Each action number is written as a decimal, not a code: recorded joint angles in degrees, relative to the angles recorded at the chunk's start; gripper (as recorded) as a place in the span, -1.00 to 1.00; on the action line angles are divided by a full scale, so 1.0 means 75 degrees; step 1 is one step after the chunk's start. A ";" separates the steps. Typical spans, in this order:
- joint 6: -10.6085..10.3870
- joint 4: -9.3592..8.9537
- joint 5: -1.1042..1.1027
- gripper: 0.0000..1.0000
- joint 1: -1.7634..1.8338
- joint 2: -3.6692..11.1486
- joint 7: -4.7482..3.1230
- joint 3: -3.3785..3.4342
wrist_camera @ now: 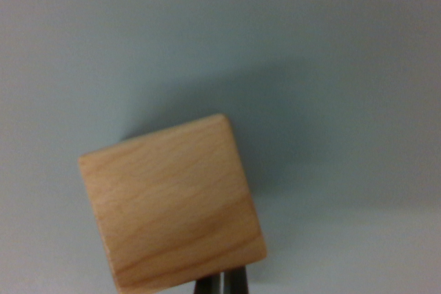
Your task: Push wooden cube
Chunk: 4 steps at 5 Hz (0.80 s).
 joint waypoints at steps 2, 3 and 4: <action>0.0093 0.0269 0.0026 1.00 0.0003 0.0178 0.0007 0.0017; 0.0170 0.0493 0.0047 1.00 0.0005 0.0326 0.0013 0.0031; 0.0170 0.0493 0.0047 1.00 0.0005 0.0326 0.0013 0.0031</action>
